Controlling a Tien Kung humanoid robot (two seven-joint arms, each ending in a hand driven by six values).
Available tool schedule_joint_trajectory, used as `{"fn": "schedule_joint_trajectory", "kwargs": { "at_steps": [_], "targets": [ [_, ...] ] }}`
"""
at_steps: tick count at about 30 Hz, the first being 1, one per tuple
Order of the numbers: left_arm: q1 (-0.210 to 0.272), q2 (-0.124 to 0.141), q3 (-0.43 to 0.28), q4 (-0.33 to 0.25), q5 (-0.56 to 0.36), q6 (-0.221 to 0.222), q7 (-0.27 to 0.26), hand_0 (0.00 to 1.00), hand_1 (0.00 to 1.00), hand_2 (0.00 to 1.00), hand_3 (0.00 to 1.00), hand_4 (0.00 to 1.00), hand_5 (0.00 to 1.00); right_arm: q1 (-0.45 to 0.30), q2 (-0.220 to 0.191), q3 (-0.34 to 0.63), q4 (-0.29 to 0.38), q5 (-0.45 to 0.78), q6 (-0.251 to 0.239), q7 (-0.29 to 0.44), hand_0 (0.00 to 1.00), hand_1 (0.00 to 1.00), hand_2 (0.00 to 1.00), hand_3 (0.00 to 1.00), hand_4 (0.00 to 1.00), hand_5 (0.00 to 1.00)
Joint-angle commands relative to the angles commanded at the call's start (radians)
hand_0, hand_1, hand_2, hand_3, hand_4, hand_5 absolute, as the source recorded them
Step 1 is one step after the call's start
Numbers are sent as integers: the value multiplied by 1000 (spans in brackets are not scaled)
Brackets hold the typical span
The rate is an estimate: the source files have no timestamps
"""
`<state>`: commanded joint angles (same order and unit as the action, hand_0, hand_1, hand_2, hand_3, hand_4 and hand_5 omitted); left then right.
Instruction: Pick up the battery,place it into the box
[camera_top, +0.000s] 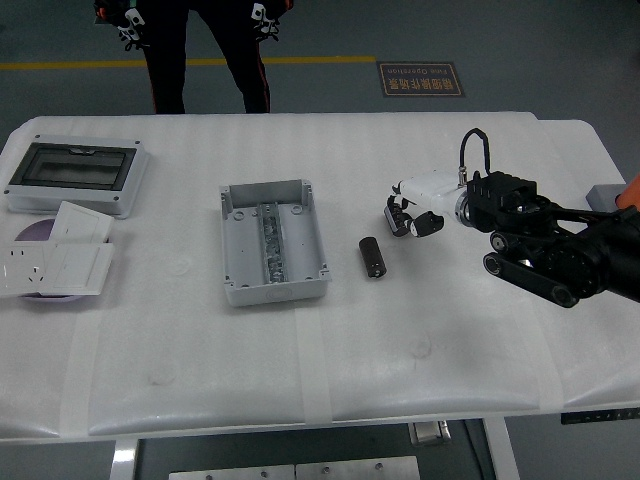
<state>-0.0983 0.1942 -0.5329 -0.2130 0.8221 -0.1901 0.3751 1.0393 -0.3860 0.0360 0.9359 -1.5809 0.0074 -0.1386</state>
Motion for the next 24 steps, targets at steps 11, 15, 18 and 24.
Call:
{"fn": "schedule_joint_trajectory", "kwargs": {
  "at_steps": [11,15,18,24],
  "targets": [
    [0,2,-2,-1,7,-3,3,552,655,574,553,444,446,0,-6,-9,6,6,14,-17,940,798,998,998,831,275],
    [0,0,1,-1,4,-2,2,551,655,573,552,443,445,1,-8,-16,7,12,4,-21,957,807,998,998,853,288],
    [0,0,2,-1,3,-2,1,551,655,573,552,443,445,1,-5,-14,4,11,7,-23,957,807,998,998,853,288],
    [-5,0,-2,-2,9,0,1,551,655,572,551,443,445,-6,17,16,-28,-17,43,-19,958,809,998,998,871,306]
  ]
}}
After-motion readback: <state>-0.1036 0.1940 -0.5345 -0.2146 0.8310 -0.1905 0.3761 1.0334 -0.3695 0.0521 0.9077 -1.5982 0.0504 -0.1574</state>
